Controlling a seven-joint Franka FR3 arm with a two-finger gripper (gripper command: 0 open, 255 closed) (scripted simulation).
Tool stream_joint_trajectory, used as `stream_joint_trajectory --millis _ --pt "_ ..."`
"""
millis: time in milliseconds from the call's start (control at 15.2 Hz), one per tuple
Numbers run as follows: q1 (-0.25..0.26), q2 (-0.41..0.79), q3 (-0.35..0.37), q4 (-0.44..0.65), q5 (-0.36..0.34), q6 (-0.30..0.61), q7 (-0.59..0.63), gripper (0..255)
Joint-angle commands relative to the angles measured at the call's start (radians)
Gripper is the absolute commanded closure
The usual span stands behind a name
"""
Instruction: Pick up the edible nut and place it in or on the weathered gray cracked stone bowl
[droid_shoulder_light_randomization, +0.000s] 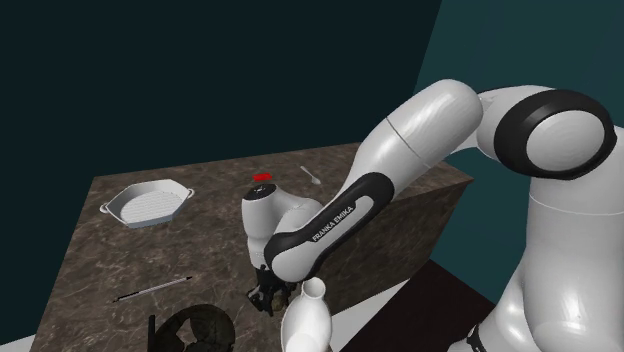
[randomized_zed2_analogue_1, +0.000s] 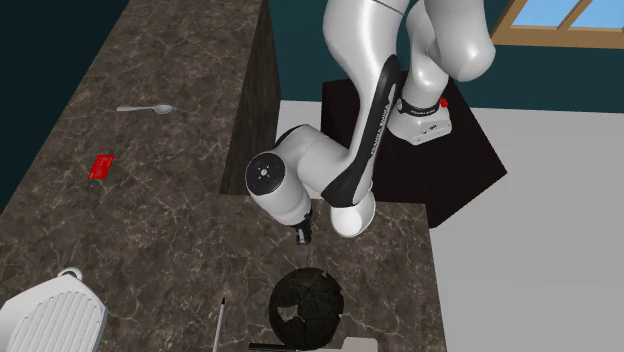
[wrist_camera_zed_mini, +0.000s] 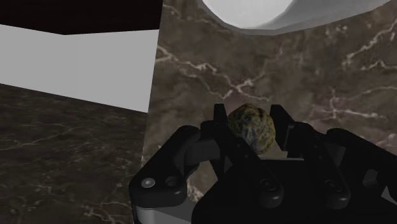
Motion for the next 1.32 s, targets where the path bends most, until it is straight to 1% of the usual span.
stream_joint_trajectory --millis 0,1254 --pt "-0.004 -0.02 0.006 0.001 0.009 -0.02 -0.004 255" --pt "-0.033 -0.203 0.039 0.049 0.092 -0.239 -0.048 255"
